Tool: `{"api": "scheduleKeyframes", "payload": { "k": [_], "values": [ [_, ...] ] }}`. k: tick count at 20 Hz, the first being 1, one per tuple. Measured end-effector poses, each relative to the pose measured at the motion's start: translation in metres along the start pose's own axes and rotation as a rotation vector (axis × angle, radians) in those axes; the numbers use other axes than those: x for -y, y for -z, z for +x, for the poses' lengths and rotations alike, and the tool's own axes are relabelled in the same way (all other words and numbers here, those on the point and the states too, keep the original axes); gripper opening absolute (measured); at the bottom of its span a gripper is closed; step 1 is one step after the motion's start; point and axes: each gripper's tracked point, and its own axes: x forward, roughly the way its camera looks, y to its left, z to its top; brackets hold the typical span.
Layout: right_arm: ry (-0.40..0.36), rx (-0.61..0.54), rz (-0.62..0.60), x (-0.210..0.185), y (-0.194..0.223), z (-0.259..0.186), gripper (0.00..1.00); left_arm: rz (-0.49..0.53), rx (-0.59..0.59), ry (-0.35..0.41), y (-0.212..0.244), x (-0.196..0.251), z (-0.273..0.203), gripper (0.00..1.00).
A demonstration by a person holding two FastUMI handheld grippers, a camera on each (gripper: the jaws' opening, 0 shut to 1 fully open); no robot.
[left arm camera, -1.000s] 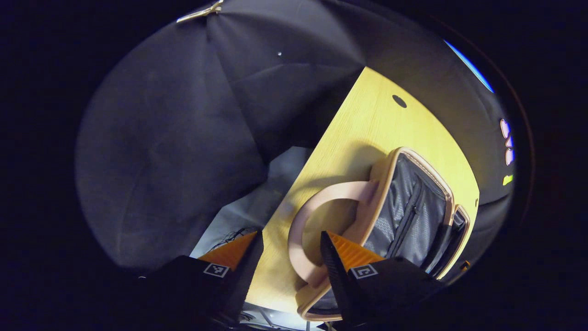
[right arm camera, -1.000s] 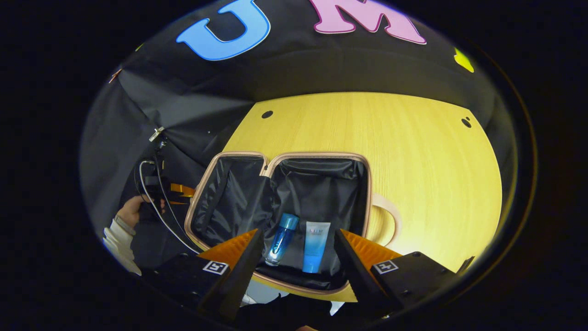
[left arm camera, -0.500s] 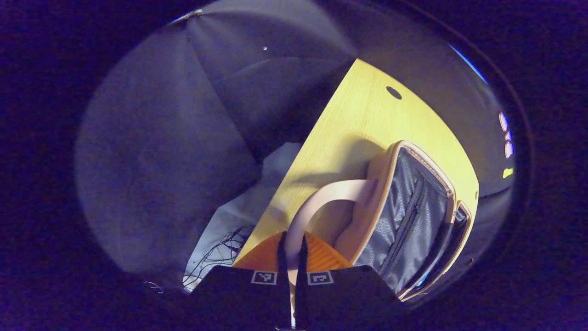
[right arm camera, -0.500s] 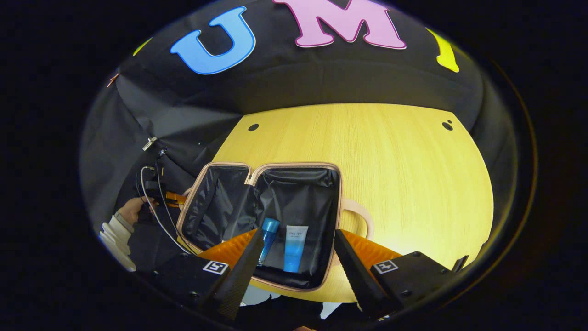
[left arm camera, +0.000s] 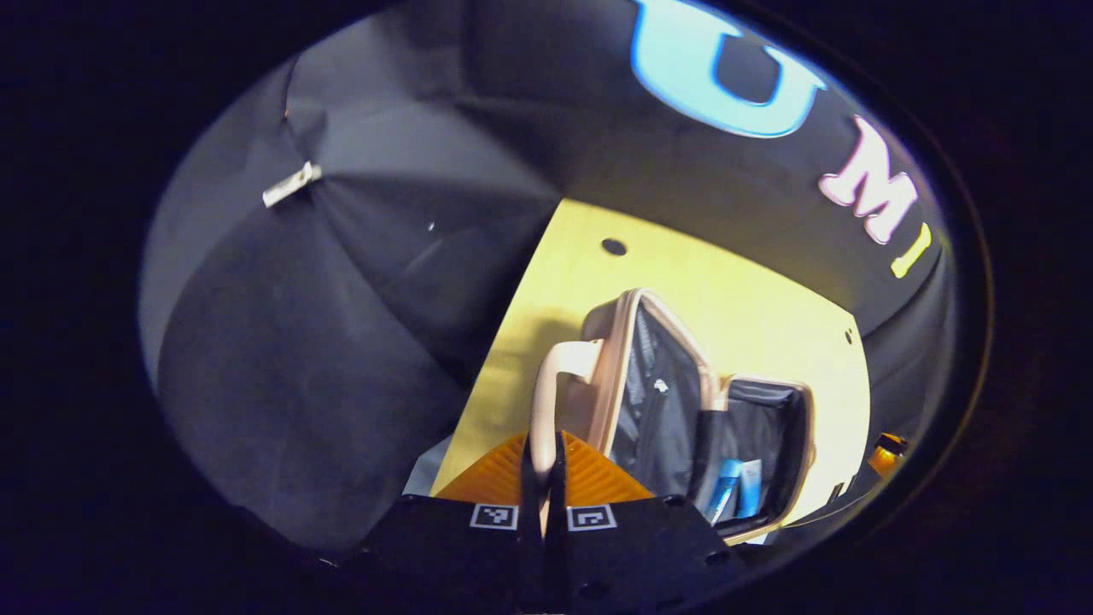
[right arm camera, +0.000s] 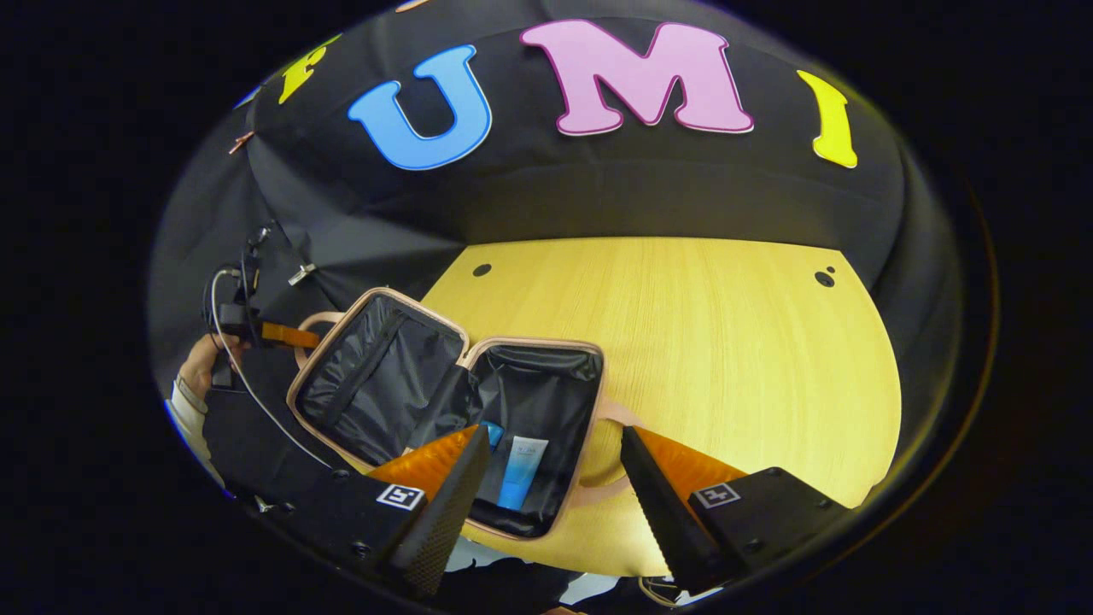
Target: First open the suitcase, pack the skin care products into it, and then close the suitcase.
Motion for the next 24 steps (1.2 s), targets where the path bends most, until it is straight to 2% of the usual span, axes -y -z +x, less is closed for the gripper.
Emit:
{"api": "scheduleKeyframes", "payload": {
  "k": [5,7,11,14,17,21,24],
  "values": [
    [-0.015,0.067,-0.031,0.042,-0.010,-0.049,0.97,0.085,0.138,0.119,-0.018,0.122,-0.072,0.06],
    [-0.011,0.082,-0.035,0.061,-0.009,-0.065,0.97,0.124,0.161,0.175,-0.016,0.171,-0.087,0.06],
    [0.015,0.107,-0.043,0.100,-0.006,-0.091,0.97,0.165,0.164,0.313,0.008,0.274,-0.085,0.06],
    [0.030,0.112,-0.020,0.123,0.002,-0.107,0.97,0.178,0.116,0.411,0.038,0.349,-0.060,0.06],
    [0.056,0.106,0.001,0.149,0.012,-0.118,0.97,0.252,0.042,0.471,0.082,0.407,-0.023,0.06],
    [0.111,0.097,0.035,0.182,0.025,-0.131,0.98,0.277,-0.059,0.476,0.120,0.438,0.032,0.06],
    [0.149,0.097,0.060,0.203,0.028,-0.138,0.98,0.280,-0.129,0.450,0.154,0.446,0.066,0.06]
  ]
}}
